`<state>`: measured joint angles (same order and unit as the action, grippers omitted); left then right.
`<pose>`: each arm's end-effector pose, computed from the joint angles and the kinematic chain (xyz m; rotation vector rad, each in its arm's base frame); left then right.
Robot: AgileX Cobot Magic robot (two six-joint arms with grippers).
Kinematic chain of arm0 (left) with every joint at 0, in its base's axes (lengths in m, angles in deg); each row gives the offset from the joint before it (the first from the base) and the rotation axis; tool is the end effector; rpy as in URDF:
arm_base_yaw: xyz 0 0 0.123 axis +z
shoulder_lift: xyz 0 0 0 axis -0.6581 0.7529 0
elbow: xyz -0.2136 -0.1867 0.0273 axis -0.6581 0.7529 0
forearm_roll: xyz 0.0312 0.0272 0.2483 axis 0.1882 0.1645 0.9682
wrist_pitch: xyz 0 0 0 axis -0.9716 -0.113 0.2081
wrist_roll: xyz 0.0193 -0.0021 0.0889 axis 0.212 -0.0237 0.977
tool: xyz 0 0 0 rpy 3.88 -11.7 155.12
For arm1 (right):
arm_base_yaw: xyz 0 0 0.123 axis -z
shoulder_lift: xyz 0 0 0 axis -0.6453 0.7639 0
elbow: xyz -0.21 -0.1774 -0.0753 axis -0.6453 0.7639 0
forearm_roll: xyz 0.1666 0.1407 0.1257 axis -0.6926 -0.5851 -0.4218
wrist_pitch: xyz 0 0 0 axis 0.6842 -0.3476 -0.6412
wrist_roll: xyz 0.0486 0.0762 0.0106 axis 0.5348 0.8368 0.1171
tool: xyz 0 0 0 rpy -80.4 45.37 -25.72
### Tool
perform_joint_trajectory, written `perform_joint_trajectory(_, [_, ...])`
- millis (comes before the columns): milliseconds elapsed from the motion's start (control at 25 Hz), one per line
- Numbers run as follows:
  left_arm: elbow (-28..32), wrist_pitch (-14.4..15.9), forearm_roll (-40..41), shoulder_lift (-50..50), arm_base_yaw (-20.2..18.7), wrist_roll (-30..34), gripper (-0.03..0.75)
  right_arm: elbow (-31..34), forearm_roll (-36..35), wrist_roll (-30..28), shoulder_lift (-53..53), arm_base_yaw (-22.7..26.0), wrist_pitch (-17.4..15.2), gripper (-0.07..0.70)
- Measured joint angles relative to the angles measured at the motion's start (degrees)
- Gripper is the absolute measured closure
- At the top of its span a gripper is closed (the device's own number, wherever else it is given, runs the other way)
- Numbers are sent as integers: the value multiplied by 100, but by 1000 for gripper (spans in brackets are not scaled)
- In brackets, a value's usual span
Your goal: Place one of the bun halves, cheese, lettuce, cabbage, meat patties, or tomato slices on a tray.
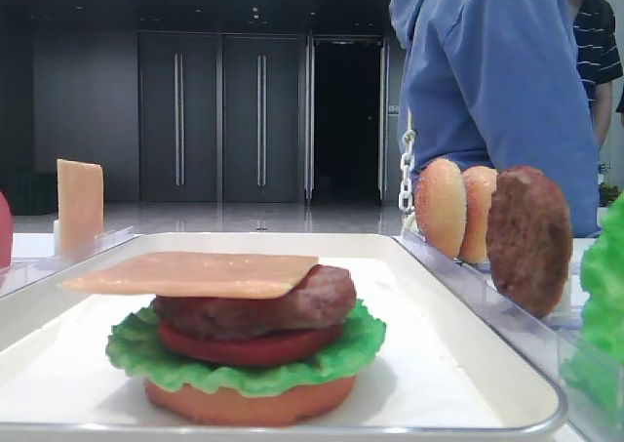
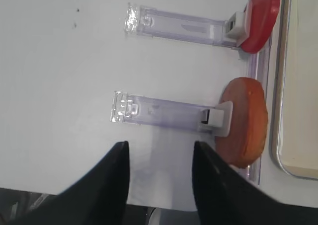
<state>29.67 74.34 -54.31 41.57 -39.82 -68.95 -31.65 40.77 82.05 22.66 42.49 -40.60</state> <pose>0.1008 0.0052 0.2942 -0.2427 2.5909 -0.0061 -0.0091 0.0065 0.2706 -0.0088 2.1137 0.0407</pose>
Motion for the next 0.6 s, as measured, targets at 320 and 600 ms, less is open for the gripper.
perform_joint_trajectory(320, [732, 28, -202, -1263, 0, 416, 391, 0, 0, 0, 0, 0, 0, 160])
perform_joint_trajectory(600, [1006, 13, -405, -2134, 0, 736, 391, 0, 0, 0, 0, 0, 0, 160])
